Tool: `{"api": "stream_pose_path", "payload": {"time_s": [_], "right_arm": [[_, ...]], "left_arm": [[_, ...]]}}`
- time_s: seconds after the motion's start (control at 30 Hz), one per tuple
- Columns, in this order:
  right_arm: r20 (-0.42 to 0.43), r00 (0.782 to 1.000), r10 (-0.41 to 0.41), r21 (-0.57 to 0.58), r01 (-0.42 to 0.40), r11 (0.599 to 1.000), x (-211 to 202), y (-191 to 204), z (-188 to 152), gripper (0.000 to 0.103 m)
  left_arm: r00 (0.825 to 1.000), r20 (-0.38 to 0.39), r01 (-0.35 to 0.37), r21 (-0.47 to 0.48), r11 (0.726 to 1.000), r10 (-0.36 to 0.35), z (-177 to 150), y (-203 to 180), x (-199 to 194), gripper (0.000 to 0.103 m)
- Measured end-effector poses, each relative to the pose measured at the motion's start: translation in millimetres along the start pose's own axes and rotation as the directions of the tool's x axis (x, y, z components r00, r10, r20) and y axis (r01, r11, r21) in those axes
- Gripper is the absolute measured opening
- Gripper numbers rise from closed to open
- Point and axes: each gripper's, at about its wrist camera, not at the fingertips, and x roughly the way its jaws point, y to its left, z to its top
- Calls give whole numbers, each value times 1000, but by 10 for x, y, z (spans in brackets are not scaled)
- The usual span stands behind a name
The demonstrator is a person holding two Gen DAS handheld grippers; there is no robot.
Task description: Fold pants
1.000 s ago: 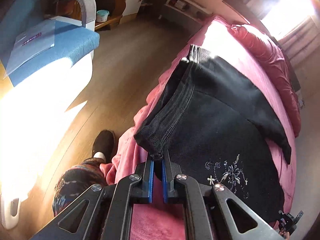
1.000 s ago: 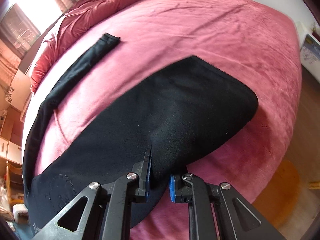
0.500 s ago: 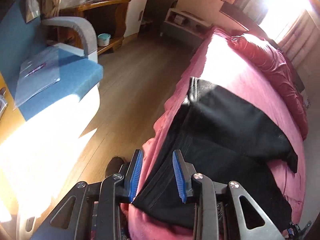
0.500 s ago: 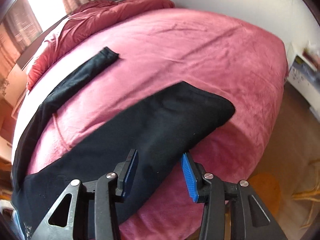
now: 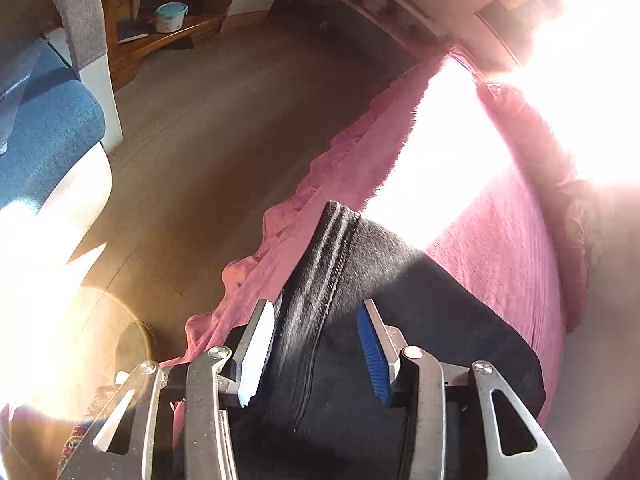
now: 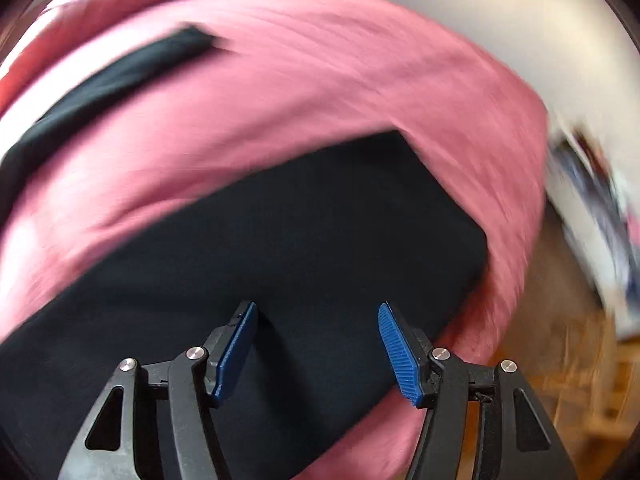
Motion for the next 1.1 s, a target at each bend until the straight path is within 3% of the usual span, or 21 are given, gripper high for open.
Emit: {"api": "stream_pose_path", "payload": {"time_s": [0.07,0.1,0.13,0.2,0.4,0.47,0.53,0.6,0.67,0.77,0.83,0.93,1.03,1.1], "right_arm": [[25,999,37,163,-40,986,109,-378,52,74],[38,999,17,203,-24,979,101,-492,68,74],[42,999,-10,233,0,972,87,-582,79,74],[58,998,4,299,-21,954,66,-748,68,75],[141,988,-64,237,29,971,-277,-742,24,76],[180,981,-69,193,33,981,-433,-651,56,76],[220,975,-43,135,13,991,-598,-498,94,77],[248,969,-24,74,6,997,-679,-311,128,77],[268,964,2,12,-6,1000,-758,-132,118,77],[303,951,57,-72,-37,997,-914,198,84,77],[316,944,100,-142,-58,988,-952,421,63,77],[300,937,180,-237,-110,965,-966,737,21,77],[223,939,263,-270,-200,942,-873,965,-8,77],[154,927,343,-259,-297,919,-795,1075,6,77]], "left_arm": [[1000,-4,-12,7,1000,12,77,-21,115,45],[1000,-13,-17,11,1000,18,117,-34,178,52],[1000,-28,-12,10,1000,12,160,-43,256,64],[999,-33,-16,-1,1000,16,251,-44,391,72],[996,-74,34,-75,997,-40,500,-93,731,70],[996,-75,37,-70,997,-42,562,-142,799,63],[996,-83,30,-57,998,-35,592,-177,832,39],[997,-67,33,-5,999,-34,589,-269,809,24],[999,-38,-3,97,995,7,541,-409,728,14],[998,56,29,168,985,-39,426,-549,423,10],[989,124,46,233,972,-76,309,-653,139,10],[966,164,138,332,933,-201,77,-816,-352,10],[926,162,249,418,874,-341,-243,-896,-844,9],[897,152,302,475,826,-416,-500,-903,-1147,9]]}}
